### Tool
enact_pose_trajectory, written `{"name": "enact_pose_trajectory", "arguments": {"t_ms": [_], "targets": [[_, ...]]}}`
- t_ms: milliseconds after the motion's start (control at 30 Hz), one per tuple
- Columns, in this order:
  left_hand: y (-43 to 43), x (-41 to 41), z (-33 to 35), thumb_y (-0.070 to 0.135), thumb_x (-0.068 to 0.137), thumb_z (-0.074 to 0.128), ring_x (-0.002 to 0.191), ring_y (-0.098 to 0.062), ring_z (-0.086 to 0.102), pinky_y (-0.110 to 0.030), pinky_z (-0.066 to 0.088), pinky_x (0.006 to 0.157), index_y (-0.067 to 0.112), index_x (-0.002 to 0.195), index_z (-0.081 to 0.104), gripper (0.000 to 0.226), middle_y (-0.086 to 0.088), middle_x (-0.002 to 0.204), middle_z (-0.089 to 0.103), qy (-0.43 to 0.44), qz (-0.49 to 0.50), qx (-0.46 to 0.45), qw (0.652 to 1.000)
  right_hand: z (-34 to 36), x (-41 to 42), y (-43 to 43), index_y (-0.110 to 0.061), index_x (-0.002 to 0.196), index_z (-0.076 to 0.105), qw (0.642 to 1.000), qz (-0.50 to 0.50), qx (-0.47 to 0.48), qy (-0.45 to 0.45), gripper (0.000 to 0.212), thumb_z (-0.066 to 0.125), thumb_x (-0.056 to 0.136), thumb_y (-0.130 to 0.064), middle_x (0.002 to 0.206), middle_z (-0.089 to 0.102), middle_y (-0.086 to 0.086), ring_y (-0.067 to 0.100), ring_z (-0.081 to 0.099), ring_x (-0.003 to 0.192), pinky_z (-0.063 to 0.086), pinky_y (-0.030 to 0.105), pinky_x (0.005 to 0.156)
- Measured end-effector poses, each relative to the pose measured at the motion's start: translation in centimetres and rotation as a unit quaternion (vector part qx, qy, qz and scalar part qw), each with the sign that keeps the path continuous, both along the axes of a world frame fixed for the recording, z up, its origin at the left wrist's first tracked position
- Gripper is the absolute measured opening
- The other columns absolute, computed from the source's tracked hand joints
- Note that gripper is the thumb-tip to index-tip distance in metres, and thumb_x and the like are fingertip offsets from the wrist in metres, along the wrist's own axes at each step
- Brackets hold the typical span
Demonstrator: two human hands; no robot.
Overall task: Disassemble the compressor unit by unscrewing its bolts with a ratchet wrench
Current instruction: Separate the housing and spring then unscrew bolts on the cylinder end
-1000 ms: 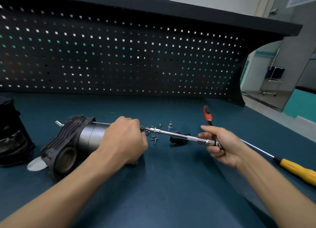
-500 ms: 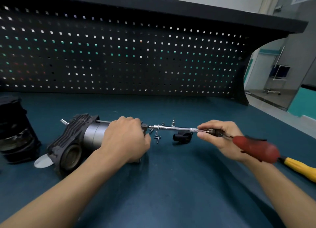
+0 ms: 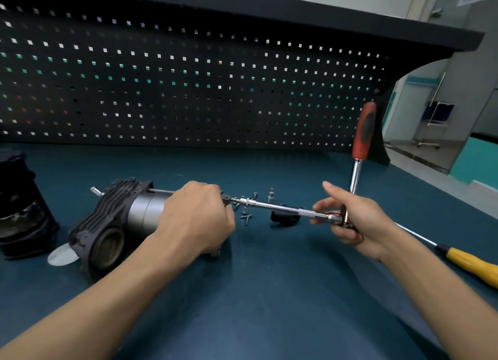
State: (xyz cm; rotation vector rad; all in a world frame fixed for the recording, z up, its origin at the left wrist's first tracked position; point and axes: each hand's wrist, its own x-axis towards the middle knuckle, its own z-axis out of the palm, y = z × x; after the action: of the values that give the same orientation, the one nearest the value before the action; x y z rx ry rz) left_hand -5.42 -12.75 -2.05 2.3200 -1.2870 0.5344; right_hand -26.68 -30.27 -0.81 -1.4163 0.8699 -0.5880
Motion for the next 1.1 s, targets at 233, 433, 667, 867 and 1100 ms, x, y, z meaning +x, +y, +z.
{"name": "enact_pose_trajectory", "arguments": {"t_ms": [233, 433, 667, 867, 1100], "targets": [[0.0, 0.0, 0.1, 0.043, 0.087, 0.049, 0.074, -0.021, 0.041, -0.031, 0.031, 0.060, 0.022, 0.065, 0.039, 0.032, 0.009, 0.064, 0.036, -0.002, -0.002, 0.001, 1.000, 0.1, -0.3, -0.6, -0.011, 0.079, 0.058, 0.995, 0.018, 0.092, -0.015, 0.034, 0.061, 0.092, -0.042, 0.083, 0.073, 0.020, 0.005, 0.022, 0.026, 0.015, 0.014, 0.029], [0.1, -0.1, 0.1, 0.043, 0.087, 0.048, 0.077, -0.020, 0.041, -0.032, 0.032, 0.061, 0.022, 0.067, 0.042, 0.030, 0.010, 0.066, 0.037, 0.005, 0.001, -0.003, 1.000, -1.4, 0.0, -0.7, -0.017, 0.077, 0.052, 1.000, -0.003, -0.008, 0.027, 0.036, 0.076, 0.081, -0.043, 0.071, 0.071, 0.010, 0.010, 0.034, 0.035, 0.023, 0.020, 0.036], [0.6, -0.4, 0.0, 0.043, 0.087, 0.047, 0.093, -0.020, 0.051, -0.033, 0.041, 0.066, 0.021, 0.083, 0.056, 0.024, 0.006, 0.086, 0.059, 0.013, 0.000, -0.015, 1.000, -1.9, -1.0, -1.6, -0.021, 0.079, 0.074, 0.930, 0.027, -0.366, 0.015, 0.031, 0.089, 0.059, -0.039, 0.063, 0.063, -0.004, 0.017, 0.055, 0.054, 0.044, 0.026, 0.055], [0.7, -0.4, 0.2, 0.048, 0.088, 0.047, 0.100, -0.021, 0.052, -0.034, 0.043, 0.073, 0.021, 0.091, 0.059, 0.029, 0.005, 0.096, 0.062, 0.004, -0.001, 0.020, 1.000, -2.0, -0.9, -1.5, -0.016, 0.098, 0.078, 0.859, 0.061, -0.507, 0.026, 0.035, 0.089, 0.066, -0.026, 0.089, 0.070, -0.003, -0.001, 0.062, 0.075, 0.044, 0.012, 0.073], [0.4, -0.1, 0.1, 0.046, 0.085, 0.045, 0.075, -0.022, 0.044, -0.033, 0.031, 0.061, 0.023, 0.069, 0.044, 0.029, 0.009, 0.068, 0.040, -0.021, 0.005, 0.014, 1.000, -1.6, -1.0, -1.4, -0.030, 0.081, 0.077, 0.922, 0.067, -0.376, 0.062, 0.029, 0.077, 0.067, -0.056, 0.073, 0.071, -0.015, -0.002, 0.060, 0.062, 0.043, 0.010, 0.060]]}}
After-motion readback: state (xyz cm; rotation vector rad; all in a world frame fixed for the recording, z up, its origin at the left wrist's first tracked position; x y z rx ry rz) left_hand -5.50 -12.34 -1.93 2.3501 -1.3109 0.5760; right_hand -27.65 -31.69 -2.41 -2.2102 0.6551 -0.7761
